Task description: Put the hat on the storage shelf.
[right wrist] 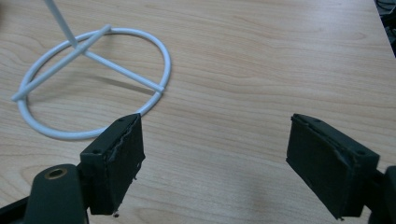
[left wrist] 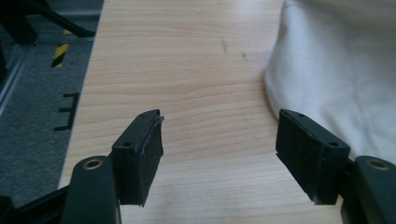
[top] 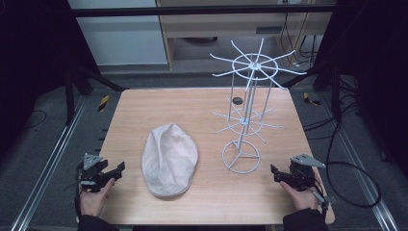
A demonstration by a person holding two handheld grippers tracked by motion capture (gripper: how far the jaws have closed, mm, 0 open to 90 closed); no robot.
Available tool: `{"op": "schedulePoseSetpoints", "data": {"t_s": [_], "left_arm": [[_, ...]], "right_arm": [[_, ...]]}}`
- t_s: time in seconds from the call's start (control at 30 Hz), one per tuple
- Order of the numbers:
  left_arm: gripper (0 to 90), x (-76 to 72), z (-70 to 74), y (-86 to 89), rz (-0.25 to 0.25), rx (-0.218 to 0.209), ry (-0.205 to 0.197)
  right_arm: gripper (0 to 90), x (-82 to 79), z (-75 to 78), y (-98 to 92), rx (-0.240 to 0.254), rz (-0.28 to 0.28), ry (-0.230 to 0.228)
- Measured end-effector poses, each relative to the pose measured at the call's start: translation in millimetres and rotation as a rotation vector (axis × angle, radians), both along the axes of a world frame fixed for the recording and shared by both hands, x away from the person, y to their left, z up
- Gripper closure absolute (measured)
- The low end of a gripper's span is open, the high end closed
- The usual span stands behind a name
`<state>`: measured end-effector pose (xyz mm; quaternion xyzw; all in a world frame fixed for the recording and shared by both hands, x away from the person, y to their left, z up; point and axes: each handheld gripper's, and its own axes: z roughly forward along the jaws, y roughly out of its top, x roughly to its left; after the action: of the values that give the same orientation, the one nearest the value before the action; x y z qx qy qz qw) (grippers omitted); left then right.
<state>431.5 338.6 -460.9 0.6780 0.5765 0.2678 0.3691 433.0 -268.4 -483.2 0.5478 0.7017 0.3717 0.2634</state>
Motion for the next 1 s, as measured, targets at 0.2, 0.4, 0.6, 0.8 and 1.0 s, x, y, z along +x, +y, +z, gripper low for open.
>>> {"op": "schedulePoseSetpoints", "data": {"t_s": [0.2,0.4,0.6,0.8,1.0], "left_arm": [[34.6,-7.3,11.8,-8.8,-0.026,-0.005,-0.038],[35.0,-11.6,24.7,-17.5,-0.07,-0.037,-0.055],[34.2,-11.7,34.9,-28.1,-0.101,-0.06,-0.052],[34.2,-11.4,42.4,-37.1,-0.122,-0.053,-0.054],[34.3,-10.2,52.8,-48.1,-0.143,-0.045,-0.057]], "right_arm": [[22.0,-3.5,4.5,1.2,0.006,-0.003,-0.025],[24.2,-9.5,9.7,3.2,-0.001,-0.022,-0.053],[24.5,-10.3,11.4,5.3,-0.013,-0.018,-0.06],[25.6,-11.3,12.1,8.9,-0.028,-0.016,-0.056],[27.7,-12.8,14.0,8.9,-0.026,-0.027,-0.063]]}}
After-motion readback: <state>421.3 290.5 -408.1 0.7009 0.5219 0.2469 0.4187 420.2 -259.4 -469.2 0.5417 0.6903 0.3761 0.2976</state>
